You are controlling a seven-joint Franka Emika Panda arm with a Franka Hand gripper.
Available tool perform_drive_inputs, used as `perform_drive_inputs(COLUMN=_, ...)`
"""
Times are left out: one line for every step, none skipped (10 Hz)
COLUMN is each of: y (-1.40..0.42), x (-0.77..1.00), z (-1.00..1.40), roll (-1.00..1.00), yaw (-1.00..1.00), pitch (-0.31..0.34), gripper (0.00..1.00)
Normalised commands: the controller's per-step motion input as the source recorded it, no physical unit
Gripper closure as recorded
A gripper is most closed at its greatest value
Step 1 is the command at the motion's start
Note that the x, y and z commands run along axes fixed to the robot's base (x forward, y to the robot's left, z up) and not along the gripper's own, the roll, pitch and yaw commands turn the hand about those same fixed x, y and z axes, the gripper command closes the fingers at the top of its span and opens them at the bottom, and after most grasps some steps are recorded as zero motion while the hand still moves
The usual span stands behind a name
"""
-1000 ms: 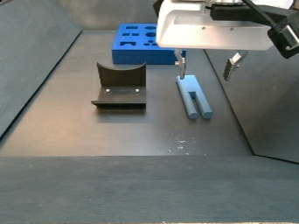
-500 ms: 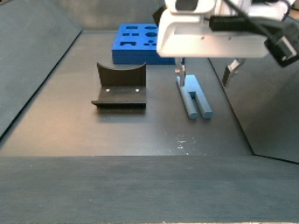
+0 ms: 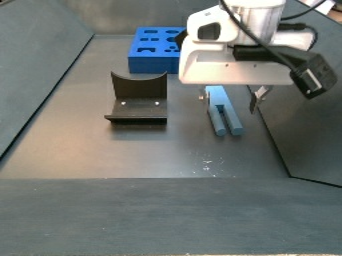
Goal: Pick up the square-circle object. Move up. Rotate the square-circle object. Place the square-circle object on the fixture. Regrasp the square-circle object. Move to above the board. Insert the square-circle object.
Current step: Rotate the square-circle object.
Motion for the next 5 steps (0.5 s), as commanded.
perform_drive_inputs(y=0.01, x=0.04, z=-0.64, roll=-0.11, yaw=0.01, pitch=-0.061, gripper=0.00)
perform_drive_inputs(y=0.01, x=0.04, z=-0.55, roll=-0.12, yaw=0.01, pitch=-0.066, gripper=0.00)
perform_drive_inputs(y=0.01, x=0.05, z=-0.50, roll=-0.13, yaw=0.01, pitch=-0.069, gripper=0.00)
perform_drive_inputs(y=0.01, x=0.04, z=-0.40, roll=-0.14, yaw=0.02, pitch=-0.072, gripper=0.00)
perform_drive_inputs(y=0.01, x=0.04, z=-0.33, roll=-0.14, yaw=0.02, pitch=-0.077, gripper=0.00)
